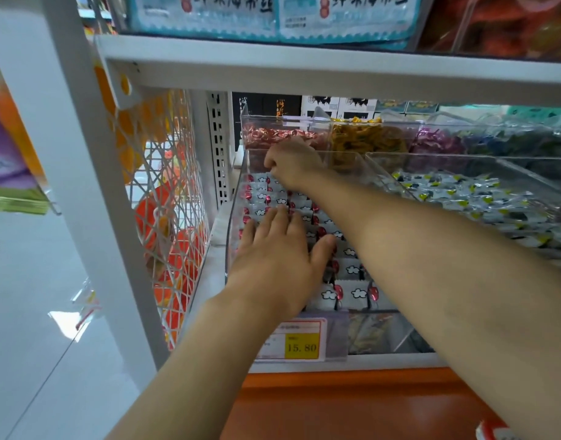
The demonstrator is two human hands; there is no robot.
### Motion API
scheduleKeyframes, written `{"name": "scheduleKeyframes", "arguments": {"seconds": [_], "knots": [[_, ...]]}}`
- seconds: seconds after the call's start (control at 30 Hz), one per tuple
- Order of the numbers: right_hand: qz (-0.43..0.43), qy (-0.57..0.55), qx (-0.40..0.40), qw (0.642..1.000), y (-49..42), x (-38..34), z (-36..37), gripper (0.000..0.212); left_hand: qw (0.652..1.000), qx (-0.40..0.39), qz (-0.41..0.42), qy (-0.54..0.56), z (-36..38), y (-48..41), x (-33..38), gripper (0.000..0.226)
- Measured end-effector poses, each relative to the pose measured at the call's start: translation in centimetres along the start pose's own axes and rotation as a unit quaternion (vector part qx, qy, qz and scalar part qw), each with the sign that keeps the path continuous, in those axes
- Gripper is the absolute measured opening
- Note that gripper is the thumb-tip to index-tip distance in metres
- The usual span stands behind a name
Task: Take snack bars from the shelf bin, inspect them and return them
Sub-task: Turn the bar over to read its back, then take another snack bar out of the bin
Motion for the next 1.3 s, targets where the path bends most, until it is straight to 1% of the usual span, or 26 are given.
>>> {"name": "scheduleKeyframes", "arguments": {"seconds": [0.1,0.2,0.3,0.4,0.47,0.57,0.63,0.7,0.73,0.8,0.83,0.93,1.0,1.07,1.13,1.17,1.23,1.27,1.3], "knots": [[0.029,0.037,-0.001,0.999,-0.3,-0.2,0.5,0.020,1.000,0.003,0.000,0.005,0.0,0.0,0.0,0.068],[0.031,0.046,-0.006,0.998,-0.6,-0.3,0.6,0.015,1.000,0.005,0.001,0.007,0.0,0.0,0.0,0.067],[0.048,-0.007,0.006,0.999,-0.7,0.6,0.0,0.011,1.000,0.001,-0.001,0.008,0.0,0.0,-0.1,0.067],[0.071,-0.102,0.063,0.990,0.4,1.7,-1.9,0.009,1.000,0.008,-0.004,0.004,-0.2,-0.1,0.0,0.067],[0.067,-0.104,0.124,0.984,2.2,1.8,-3.8,0.011,1.000,0.022,-0.006,0.008,-0.7,0.1,0.1,0.064],[0.056,-0.101,0.229,0.967,6.3,1.8,-6.5,0.015,0.996,0.079,-0.003,0.031,-2.0,0.9,0.4,0.056],[0.071,-0.161,0.274,0.946,9.7,2.5,-7.9,0.015,0.987,0.138,0.003,0.080,-3.2,1.7,0.5,0.053],[0.085,-0.262,0.292,0.916,12.9,3.6,-8.7,0.012,0.970,0.198,0.012,0.143,-4.3,2.9,0.7,0.051],[0.092,-0.328,0.288,0.895,14.5,4.2,-8.8,0.009,0.960,0.219,0.013,0.174,-4.6,3.4,0.7,0.052],[0.113,-0.425,0.272,0.856,17.7,5.2,-8.6,0.004,0.945,0.235,0.007,0.227,-4.8,4.2,0.5,0.055],[0.122,-0.455,0.265,0.841,19.3,5.6,-8.5,0.003,0.939,0.232,0.004,0.255,-4.7,4.5,0.4,0.055],[0.138,-0.557,0.238,0.784,23.4,5.9,-7.5,0.013,0.916,0.189,0.005,0.355,-3.9,5.4,0.4,0.046],[0.146,-0.601,0.218,0.755,25.1,5.9,-6.9,0.012,0.886,0.156,0.023,0.436,-3.4,6.1,0.9,0.036],[0.152,-0.636,0.202,0.730,26.1,5.9,-6.3,0.008,0.860,0.138,0.038,0.489,-3.3,6.6,1.1,0.024],[0.153,-0.684,0.189,0.688,26.6,5.8,-5.7,0.009,0.824,0.119,0.035,0.552,-2.9,6.9,0.8,0.018],[0.151,-0.715,0.179,0.658,26.7,5.7,-5.4,0.010,0.794,0.103,0.033,0.598,-2.7,7.0,0.7,0.021],[0.141,-0.777,0.152,0.595,26.6,5.4,-4.8,0.012,0.728,0.076,0.027,0.680,-2.2,6.9,0.4,0.041],[0.134,-0.801,0.138,0.568,26.4,5.2,-4.6,0.012,0.708,0.076,0.017,0.702,-2.0,6.8,0.1,0.048],[0.129,-0.819,0.124,0.546,26.3,5.1,-4.3,0.012,0.698,0.085,0.005,0.711,-1.8,6.8,-0.2,0.048]]}}
Point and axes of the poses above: each hand's wrist, its own y-axis away from the middle knuckle, its own z-axis out of the palm, x = y × z, the point moved 8 cm from there along -y, towards the middle knuckle, and after that the axes turned 8 degrees about -x, right-handed, at the moved point
